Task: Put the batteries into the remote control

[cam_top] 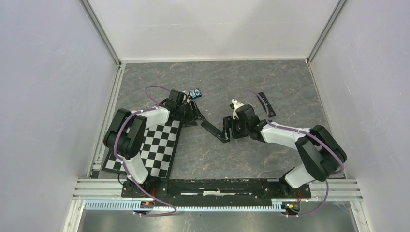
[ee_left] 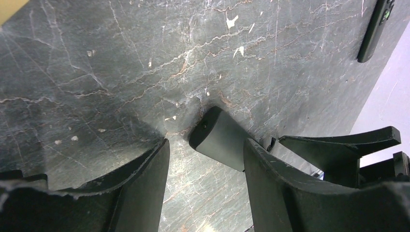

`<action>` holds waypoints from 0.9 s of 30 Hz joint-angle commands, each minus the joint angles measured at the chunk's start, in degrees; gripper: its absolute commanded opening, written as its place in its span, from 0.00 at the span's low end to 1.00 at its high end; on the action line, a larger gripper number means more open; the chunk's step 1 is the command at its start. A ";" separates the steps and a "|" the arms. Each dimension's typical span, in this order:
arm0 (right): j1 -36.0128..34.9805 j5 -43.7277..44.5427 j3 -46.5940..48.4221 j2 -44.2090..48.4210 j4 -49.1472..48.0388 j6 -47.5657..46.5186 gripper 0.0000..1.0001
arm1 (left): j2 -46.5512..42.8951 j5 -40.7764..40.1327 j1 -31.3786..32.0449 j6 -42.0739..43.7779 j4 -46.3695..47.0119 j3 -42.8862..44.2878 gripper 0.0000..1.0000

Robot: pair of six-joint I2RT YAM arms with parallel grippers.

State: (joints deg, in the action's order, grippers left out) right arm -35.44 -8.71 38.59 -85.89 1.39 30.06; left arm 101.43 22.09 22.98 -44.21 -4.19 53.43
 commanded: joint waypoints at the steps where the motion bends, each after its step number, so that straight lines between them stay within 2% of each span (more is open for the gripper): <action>1: -3.65 3.54 6.02 -5.28 4.36 -8.34 0.75 | -1.49 -2.49 0.20 2.97 -0.82 0.36 0.65; 7: -7.28 10.73 10.71 -9.12 9.05 -11.30 0.70 | -1.81 -2.87 0.15 3.21 -1.29 0.52 0.65; 18: -10.76 16.04 12.73 -10.55 11.18 -15.86 0.49 | -1.58 -3.11 0.14 3.60 -1.70 0.80 0.65; 24: -12.01 16.71 13.52 -10.27 10.83 -19.11 0.48 | -1.47 -3.34 0.17 3.60 -1.96 0.77 0.65; 27: -12.09 16.09 13.19 -10.04 10.12 -19.95 0.55 | -1.49 -3.45 0.22 3.59 -2.05 0.80 0.65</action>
State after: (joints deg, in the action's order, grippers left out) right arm -47.16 6.46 50.92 -95.42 10.28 12.91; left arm 101.10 20.86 23.00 -43.51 -4.54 53.45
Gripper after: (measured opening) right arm 0.514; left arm 0.646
